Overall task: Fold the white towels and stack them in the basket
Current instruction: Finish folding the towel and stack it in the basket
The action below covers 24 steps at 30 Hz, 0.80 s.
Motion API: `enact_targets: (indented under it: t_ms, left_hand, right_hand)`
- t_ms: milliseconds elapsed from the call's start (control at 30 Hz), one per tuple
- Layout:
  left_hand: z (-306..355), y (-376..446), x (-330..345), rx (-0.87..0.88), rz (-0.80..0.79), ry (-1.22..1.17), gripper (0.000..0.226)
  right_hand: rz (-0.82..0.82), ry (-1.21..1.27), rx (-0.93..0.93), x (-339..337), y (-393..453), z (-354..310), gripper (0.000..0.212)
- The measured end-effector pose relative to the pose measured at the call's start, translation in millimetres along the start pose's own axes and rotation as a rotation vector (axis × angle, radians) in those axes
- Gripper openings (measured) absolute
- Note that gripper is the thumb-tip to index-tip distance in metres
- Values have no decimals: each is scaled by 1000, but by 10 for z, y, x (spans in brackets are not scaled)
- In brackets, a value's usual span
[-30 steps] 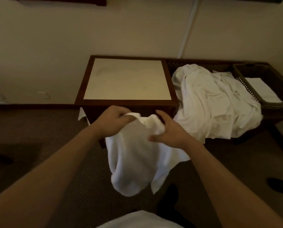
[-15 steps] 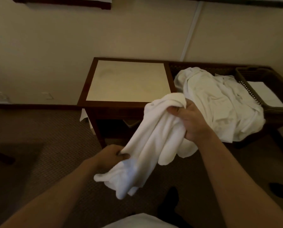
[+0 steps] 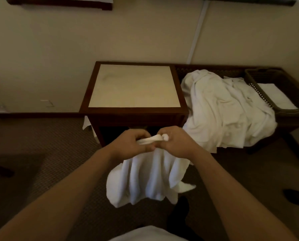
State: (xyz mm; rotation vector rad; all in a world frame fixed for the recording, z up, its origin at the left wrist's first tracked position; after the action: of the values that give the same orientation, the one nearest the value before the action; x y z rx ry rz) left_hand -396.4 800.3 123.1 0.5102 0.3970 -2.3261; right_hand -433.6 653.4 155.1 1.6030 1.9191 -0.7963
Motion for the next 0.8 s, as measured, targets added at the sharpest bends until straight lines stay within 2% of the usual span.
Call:
enact_targets:
  t_ms: [100, 167, 200, 267, 300, 333, 400, 433, 467, 500, 567, 600, 633, 700, 800]
  left_hand:
    - [-570, -139, 140, -223, -75, 42, 36]
    - [-1045, -343, 249, -342, -130, 160, 59]
    - [-1268, -457, 285, -386, -155, 222, 64]
    - [-1548, -596, 232, -459, -111, 330, 48]
    - [-1544, -603, 162, -461, -29, 353, 35]
    - [-1461, -564, 89, -422, 60, 358, 29]
    - [-1009, -409, 44, -285, 138, 312, 28]
    - [-743, -301, 64, -210, 129, 288, 28]
    - [-468, -202, 103, -122, 100, 268, 30]
    - [-203, -117, 154, -38, 62, 249, 29]
    - [152, -6, 203, 94, 15, 219, 14]
    - [234, 34, 171, 119, 25, 199, 9]
    - [252, 54, 118, 111, 41, 161, 15]
    - [62, 48, 34, 14, 40, 76, 19]
    - [-648, -164, 69, -197, -79, 264, 15]
  right_hand:
    - [109, 206, -22, -240, -79, -56, 12]
    - [225, 374, 24, -396, -123, 10, 12]
    - [307, 439, 71, -490, -147, 83, 10]
    - [439, 432, 165, -633, -189, 293, 9]
    - [449, 340, 210, -663, -193, 399, 21]
    - [398, 222, 249, -633, -185, 470, 45]
    - [156, 60, 238, -386, -142, 488, 94]
    - [27, 22, 191, -201, -121, 429, 106]
    - [-89, -1, 143, -5, -115, 334, 109]
    - [-178, -24, 105, 180, -106, 263, 102]
    - [-257, -75, 66, 406, -52, 197, 59]
    - [-234, -83, 66, 411, -20, 191, 35]
    - [-177, -54, 78, 351, 14, 218, 21]
    - [-32, 94, 91, 134, 26, 272, 12]
    - [132, 452, 115, -201, -67, 322, 23]
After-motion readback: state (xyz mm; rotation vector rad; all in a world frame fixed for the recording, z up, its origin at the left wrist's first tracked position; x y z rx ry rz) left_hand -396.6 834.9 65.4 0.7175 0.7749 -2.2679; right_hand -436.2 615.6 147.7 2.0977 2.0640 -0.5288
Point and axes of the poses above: each hand's wrist, its own y-axis towards the middle knuckle, its own x-axis out of the palm, z = x × y, the point moved 7 cm from there along y, towards the middle knuckle
